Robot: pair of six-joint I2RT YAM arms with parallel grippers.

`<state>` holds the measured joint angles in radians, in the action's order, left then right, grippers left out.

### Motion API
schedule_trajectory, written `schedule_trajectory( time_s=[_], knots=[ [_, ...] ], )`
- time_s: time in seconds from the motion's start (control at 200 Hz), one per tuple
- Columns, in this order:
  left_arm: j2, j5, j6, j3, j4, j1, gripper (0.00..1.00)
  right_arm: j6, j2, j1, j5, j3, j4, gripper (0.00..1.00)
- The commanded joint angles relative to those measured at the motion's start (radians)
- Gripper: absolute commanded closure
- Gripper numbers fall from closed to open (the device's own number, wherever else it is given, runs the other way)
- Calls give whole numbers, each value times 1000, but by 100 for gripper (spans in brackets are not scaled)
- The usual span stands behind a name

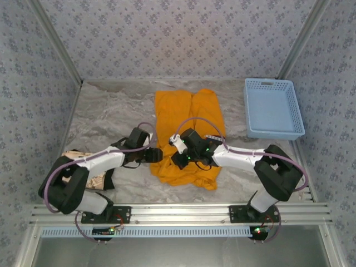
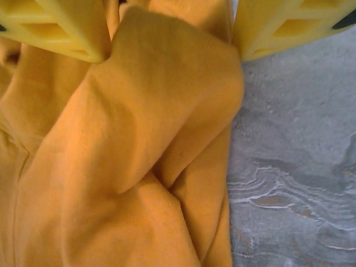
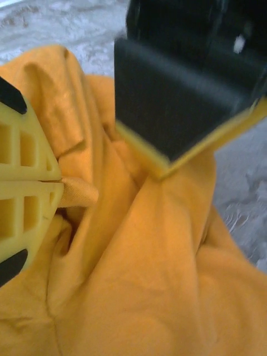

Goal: Fold the inside-out t-shirt

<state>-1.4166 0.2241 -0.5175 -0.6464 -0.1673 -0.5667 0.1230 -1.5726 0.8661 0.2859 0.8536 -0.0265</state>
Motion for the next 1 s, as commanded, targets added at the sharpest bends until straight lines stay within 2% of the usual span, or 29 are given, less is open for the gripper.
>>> schedule_trajectory(
  time_s=[0.0, 0.125, 0.235, 0.385, 0.45, 0.585, 0.65, 0.805, 0.905, 0.994],
  knots=[
    [-64, 22, 12, -66, 20, 0, 40, -113, 77, -7, 124, 17, -48, 100],
    [-163, 6, 28, -137, -9, 1, 40, -186, 210, 4, 193, -29, -131, 100],
    [-245, -5, 47, -197, -35, 1, 43, -194, 337, 4, 208, -131, -127, 99],
    [-320, -24, 61, -243, -63, 1, 44, -151, 460, 14, 103, -303, -79, 95],
    [-326, -8, 72, -252, -67, 1, 43, -127, 470, 26, 24, -364, -78, 85],
    [-288, 17, 88, -246, -56, 1, 41, -100, 475, 49, -51, -412, -53, 83],
    [-265, 27, 107, -257, -80, 1, 40, -109, 493, 61, -71, -413, -48, 79],
    [-155, 97, 112, -248, -132, -4, 39, -148, 545, 60, -47, -357, -96, 76],
    [-65, 103, 103, -213, -156, -23, 39, -202, 569, 59, -25, -333, -138, 78],
    [-9, 94, 115, -199, -210, -68, 38, -197, 576, 48, -45, -317, -147, 76]
  ],
)
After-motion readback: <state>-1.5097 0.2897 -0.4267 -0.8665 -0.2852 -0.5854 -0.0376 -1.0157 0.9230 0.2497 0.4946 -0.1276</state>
